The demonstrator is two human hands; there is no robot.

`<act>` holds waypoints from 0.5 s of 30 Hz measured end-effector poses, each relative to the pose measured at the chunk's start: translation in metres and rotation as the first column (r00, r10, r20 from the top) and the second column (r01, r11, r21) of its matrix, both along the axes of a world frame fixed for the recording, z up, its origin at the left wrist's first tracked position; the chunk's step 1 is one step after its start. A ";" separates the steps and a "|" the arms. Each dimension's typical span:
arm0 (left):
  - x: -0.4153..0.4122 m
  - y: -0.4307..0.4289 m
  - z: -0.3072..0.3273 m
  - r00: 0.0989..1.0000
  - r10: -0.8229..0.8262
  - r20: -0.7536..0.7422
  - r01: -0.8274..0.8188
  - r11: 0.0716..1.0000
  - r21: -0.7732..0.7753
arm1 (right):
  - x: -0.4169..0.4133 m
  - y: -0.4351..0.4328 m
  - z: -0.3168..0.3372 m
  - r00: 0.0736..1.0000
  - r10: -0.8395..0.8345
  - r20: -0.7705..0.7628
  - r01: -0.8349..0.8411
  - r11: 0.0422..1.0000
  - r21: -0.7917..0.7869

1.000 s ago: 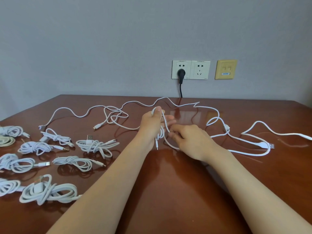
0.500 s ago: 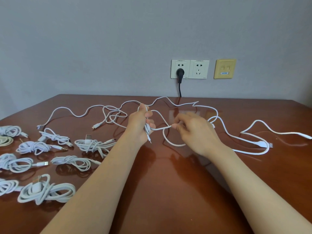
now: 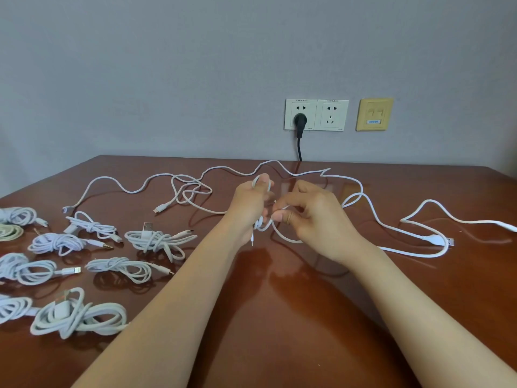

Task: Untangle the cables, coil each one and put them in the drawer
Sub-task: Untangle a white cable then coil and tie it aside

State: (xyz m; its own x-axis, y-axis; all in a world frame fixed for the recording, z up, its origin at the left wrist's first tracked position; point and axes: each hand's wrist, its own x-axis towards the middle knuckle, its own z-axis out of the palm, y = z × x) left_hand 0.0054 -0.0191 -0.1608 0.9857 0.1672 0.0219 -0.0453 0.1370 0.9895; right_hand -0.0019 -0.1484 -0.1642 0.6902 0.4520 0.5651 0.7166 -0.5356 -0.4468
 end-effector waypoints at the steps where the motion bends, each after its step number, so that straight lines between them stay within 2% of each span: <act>1: 0.000 -0.002 -0.001 1.000 -0.001 0.011 0.001 0.998 0.057 | 0.000 0.000 0.000 1.000 0.000 -0.010 0.000 1.000 0.011; 7: -0.007 -0.008 -0.001 0.997 -0.076 0.017 0.070 0.970 0.234 | 0.001 -0.002 0.002 0.995 -0.047 -0.087 0.056 0.994 0.098; 12: -0.014 -0.015 0.004 0.982 -0.191 -0.010 0.184 0.931 0.314 | 0.002 -0.002 0.002 0.991 -0.066 -0.112 0.078 0.991 0.110; 15: -0.016 -0.020 0.005 0.963 -0.267 -0.021 0.255 0.890 0.377 | 0.002 -0.005 0.005 0.991 -0.083 -0.107 0.101 0.980 0.170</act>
State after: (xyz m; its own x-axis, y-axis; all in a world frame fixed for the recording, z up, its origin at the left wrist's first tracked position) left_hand -0.0107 -0.0392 -0.1560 0.9905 -0.1224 0.0626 -0.0898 -0.2311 0.9688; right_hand 0.0003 -0.1533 -0.1596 0.7808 0.2845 0.5563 0.6153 -0.5049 -0.6054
